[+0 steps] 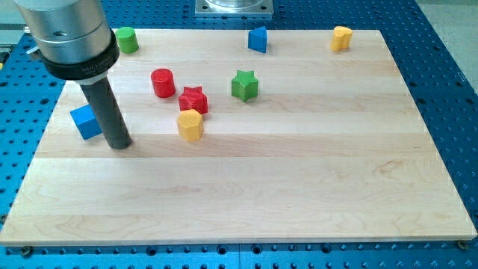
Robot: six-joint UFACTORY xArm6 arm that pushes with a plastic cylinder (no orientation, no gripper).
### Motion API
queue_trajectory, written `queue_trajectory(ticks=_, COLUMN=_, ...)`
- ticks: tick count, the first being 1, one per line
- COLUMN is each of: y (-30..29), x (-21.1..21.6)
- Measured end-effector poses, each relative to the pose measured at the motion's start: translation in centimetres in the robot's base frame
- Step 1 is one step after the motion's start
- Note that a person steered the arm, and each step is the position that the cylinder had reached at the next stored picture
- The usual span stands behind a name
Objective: Move blue cube left to the hexagon
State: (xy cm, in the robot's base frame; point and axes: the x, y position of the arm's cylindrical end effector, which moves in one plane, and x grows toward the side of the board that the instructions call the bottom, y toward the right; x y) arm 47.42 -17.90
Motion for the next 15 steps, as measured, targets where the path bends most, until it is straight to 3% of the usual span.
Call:
queue_trajectory(ticks=6, y=0.3, x=0.7)
queue_trajectory(ticks=9, y=0.2, x=3.8)
queue_trajectory(ticks=12, y=-4.3, x=4.5)
queue_trajectory(ticks=13, y=-6.4, x=-1.6)
queue_trajectory(ticks=14, y=-5.4, x=-0.7)
queue_trajectory(ticks=15, y=-4.0, x=-4.2)
